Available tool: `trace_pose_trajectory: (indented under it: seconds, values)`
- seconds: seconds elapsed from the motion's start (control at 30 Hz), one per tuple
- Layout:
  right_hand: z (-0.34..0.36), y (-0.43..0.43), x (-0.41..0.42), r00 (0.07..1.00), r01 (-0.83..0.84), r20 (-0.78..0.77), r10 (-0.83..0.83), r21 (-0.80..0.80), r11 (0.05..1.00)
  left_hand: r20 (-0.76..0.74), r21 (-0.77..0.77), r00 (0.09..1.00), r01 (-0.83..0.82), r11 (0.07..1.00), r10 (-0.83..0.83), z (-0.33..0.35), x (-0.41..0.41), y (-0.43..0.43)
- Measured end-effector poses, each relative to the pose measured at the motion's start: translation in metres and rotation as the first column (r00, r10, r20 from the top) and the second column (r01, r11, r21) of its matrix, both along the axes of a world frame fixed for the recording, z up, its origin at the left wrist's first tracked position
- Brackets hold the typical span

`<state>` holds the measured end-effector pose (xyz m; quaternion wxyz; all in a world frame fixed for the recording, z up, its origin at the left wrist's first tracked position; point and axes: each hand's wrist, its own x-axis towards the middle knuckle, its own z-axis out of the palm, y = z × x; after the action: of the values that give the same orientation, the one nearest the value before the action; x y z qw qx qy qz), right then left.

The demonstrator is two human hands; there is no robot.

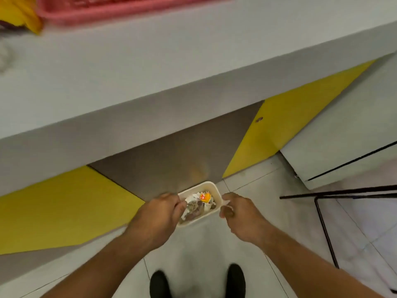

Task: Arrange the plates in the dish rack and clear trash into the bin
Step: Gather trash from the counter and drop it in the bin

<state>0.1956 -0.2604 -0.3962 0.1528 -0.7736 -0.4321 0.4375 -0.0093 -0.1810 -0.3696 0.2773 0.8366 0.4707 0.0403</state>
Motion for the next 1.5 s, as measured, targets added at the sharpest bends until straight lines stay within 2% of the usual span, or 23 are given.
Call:
trace_pose_trajectory:
  seconds: [0.17,0.37,0.43,0.57,0.67,0.87,0.9,0.97,1.03,1.13,1.2,1.3,1.43,1.5]
  values:
    - [-0.112,0.001,0.021,0.972,-0.103,0.212,0.102,-0.007,0.995,-0.024,-0.097,0.998,-0.066,0.993,0.064,-0.114,0.020,-0.021]
    - [-0.250,0.034,0.018,0.887,-0.257,0.400,0.231,0.012,0.966,-0.071,-0.152,0.994,-0.098,0.983,0.088,-0.237,0.021,-0.036]
    - [-0.294,0.056,0.014,0.871,-0.324,0.386,0.304,-0.014,0.946,-0.086,-0.167,0.991,-0.116,0.979,0.102,-0.266,0.015,-0.036]
    - [-0.360,0.086,0.008,0.872,-0.426,0.215,0.440,-0.110,0.898,-0.077,-0.199,0.994,-0.087,0.976,0.073,-0.305,0.002,-0.029]
    - [-0.380,0.089,0.013,0.882,-0.418,0.199,0.428,-0.090,0.904,-0.017,-0.211,0.997,-0.076,0.974,0.074,-0.327,0.003,-0.012]
    - [-0.367,0.069,0.033,0.906,-0.371,0.269,0.328,0.129,0.920,-0.009,-0.213,0.993,-0.115,0.970,0.115,-0.401,0.046,0.026]
    - [-0.363,0.066,0.035,0.906,-0.369,0.275,0.322,0.142,0.919,-0.041,-0.246,0.992,-0.127,0.961,0.121,-0.416,0.053,0.030]
    - [-0.355,0.061,0.038,0.902,-0.377,0.281,0.327,0.146,0.915,-0.117,-0.409,0.989,-0.130,0.903,0.090,-0.435,0.064,0.034]
    - [-0.347,0.059,0.040,0.891,-0.391,0.302,0.338,0.134,0.911,-0.150,-0.500,0.989,-0.077,0.863,0.001,-0.437,0.069,0.034]
    - [-0.327,0.057,0.039,0.896,-0.368,0.311,0.317,0.119,0.922,-0.174,-0.332,0.985,-0.050,0.942,-0.009,-0.403,0.069,0.036]
    - [-0.305,0.054,0.037,0.910,-0.334,0.301,0.286,0.121,0.935,-0.092,-0.225,0.995,-0.068,0.972,0.048,-0.365,0.065,0.036]
    - [-0.258,0.046,0.034,0.926,-0.293,0.287,0.244,0.139,0.946,0.137,-0.235,0.983,-0.087,0.968,0.121,-0.292,0.048,0.031]
    - [-0.170,0.031,0.027,0.936,-0.269,0.272,0.221,0.155,0.951,0.262,-0.119,0.963,-0.028,0.992,0.058,-0.181,0.019,0.021]
    - [-0.117,0.027,0.022,0.944,-0.239,0.280,0.176,0.210,0.948,0.295,-0.086,0.955,-0.001,0.996,0.026,-0.126,0.007,0.016]
